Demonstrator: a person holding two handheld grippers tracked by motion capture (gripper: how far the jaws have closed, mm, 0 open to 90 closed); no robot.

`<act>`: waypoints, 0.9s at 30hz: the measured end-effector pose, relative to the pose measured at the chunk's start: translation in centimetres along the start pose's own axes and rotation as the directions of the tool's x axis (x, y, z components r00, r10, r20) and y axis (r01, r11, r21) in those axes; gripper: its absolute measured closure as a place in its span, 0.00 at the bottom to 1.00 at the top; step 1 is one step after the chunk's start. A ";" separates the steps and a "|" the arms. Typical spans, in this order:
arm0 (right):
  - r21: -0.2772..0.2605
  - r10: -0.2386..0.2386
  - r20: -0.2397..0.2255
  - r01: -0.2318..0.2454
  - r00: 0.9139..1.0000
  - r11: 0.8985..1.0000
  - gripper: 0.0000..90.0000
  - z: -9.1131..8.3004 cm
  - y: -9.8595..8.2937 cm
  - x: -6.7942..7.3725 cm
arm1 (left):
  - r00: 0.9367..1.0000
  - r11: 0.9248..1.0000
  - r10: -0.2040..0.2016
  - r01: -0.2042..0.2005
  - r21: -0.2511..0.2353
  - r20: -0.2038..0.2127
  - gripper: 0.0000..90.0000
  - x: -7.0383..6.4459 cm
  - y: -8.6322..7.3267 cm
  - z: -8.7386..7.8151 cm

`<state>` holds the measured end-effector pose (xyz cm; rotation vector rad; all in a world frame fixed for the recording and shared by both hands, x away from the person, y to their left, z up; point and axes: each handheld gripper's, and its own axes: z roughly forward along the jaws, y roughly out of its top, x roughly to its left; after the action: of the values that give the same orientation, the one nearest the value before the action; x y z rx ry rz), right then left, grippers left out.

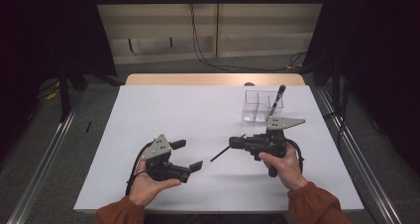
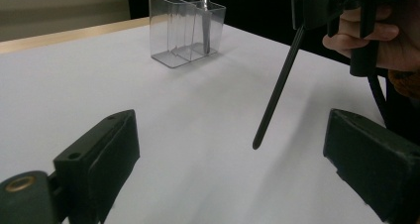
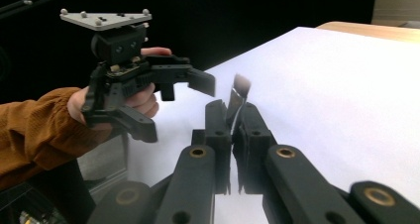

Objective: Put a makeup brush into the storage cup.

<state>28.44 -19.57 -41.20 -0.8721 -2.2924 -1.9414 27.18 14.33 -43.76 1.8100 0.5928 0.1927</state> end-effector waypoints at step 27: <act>0.045 -0.021 0.042 0.019 0.999 0.999 0.96 -2.0 -0.1 -0.2 | 0.994 0.999 -0.021 0.016 -0.044 -0.105 0.02 1.7 -0.5 -4.8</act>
<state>27.86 -21.50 -40.89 -0.8980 -2.3669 -1.8899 26.45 19.28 -43.00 1.7596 0.6746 0.2874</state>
